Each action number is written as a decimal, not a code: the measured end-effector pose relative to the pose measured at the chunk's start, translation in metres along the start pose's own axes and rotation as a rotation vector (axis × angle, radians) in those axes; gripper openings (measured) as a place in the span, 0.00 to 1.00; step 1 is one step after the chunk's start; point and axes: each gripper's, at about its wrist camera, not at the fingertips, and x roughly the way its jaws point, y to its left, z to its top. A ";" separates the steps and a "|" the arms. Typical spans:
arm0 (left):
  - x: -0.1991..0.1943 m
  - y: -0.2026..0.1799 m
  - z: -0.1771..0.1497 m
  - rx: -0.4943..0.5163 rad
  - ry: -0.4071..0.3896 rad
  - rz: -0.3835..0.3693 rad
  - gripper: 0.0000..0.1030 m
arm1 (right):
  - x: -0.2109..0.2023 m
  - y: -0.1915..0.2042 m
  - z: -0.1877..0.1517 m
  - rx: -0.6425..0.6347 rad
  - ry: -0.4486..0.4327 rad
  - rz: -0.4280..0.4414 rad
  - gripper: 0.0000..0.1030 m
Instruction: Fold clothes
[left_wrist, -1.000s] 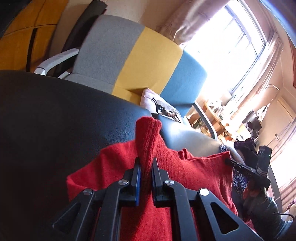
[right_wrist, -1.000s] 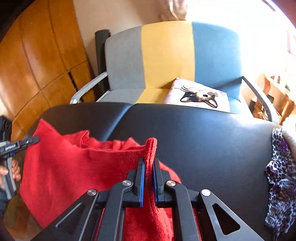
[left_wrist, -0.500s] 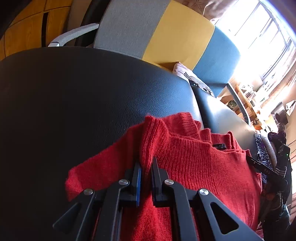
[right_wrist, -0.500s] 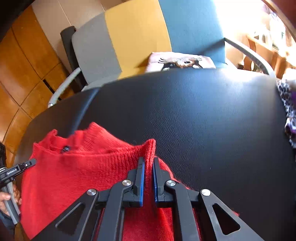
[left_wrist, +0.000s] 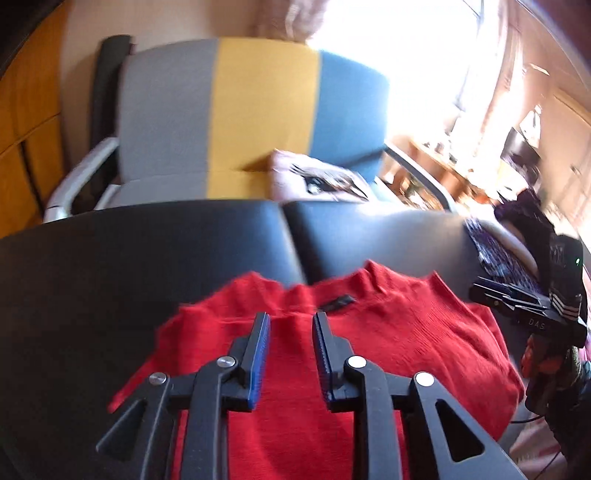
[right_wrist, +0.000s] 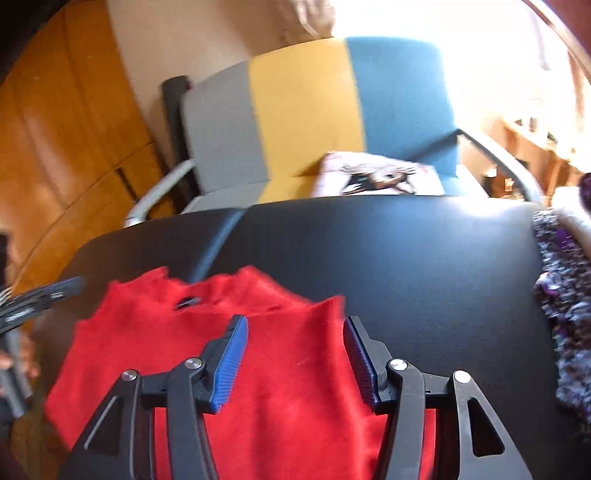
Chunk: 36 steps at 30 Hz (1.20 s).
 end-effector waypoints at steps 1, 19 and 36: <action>0.012 -0.005 0.000 0.004 0.039 -0.016 0.22 | 0.002 0.005 -0.004 -0.007 0.015 0.025 0.54; 0.069 -0.020 -0.005 -0.024 0.046 0.046 0.00 | 0.044 0.031 -0.036 -0.058 0.099 0.025 0.23; 0.032 0.004 -0.013 -0.084 0.033 -0.155 0.46 | 0.057 0.028 -0.042 -0.075 0.072 0.073 0.44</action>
